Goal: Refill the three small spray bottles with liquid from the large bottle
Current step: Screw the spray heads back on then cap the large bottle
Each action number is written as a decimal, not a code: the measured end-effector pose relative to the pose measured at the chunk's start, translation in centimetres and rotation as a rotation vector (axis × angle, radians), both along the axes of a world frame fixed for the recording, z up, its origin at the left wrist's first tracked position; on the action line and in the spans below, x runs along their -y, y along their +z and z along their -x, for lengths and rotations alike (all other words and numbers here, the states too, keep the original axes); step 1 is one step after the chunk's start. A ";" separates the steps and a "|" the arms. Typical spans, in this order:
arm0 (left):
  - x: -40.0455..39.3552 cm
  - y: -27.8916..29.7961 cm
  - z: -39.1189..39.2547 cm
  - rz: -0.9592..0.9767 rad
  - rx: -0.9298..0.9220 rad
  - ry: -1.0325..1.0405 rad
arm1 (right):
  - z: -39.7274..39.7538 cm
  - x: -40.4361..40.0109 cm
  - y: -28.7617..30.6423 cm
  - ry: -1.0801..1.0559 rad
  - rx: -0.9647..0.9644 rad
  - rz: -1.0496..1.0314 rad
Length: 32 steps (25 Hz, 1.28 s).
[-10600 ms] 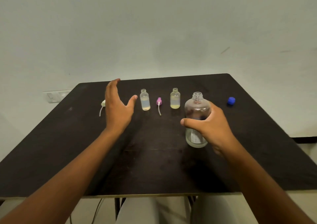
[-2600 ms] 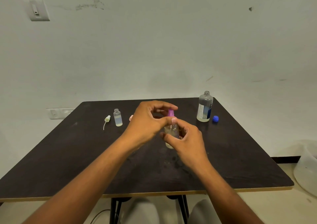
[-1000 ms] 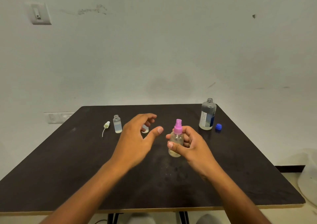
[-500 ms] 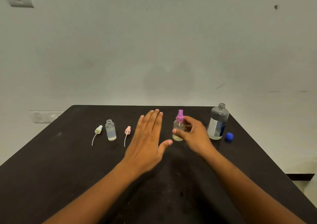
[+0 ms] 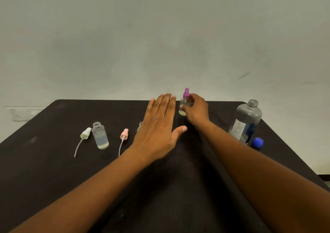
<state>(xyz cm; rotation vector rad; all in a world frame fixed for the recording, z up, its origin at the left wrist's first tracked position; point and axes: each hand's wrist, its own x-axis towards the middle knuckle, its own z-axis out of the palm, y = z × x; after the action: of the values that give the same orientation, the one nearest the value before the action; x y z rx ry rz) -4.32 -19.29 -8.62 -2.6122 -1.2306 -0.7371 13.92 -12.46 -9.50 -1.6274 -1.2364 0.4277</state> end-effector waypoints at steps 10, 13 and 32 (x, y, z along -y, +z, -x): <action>-2.0 -0.3 0.4 -0.102 -0.062 0.038 | -0.4 -8.4 -1.6 -0.075 0.082 0.020; -2.0 -0.1 0.6 -0.112 -0.075 0.042 | -0.6 -9.2 -1.5 -0.080 0.104 0.031; 5.9 3.3 7.0 0.008 0.022 0.100 | 2.9 4.1 1.0 0.154 0.060 0.071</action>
<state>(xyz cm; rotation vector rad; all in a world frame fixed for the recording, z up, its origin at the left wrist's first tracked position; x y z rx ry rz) -11.27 -25.23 -5.35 -2.5342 -1.3618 -0.7462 11.04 -16.60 -8.54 -1.6209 -1.4117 0.5270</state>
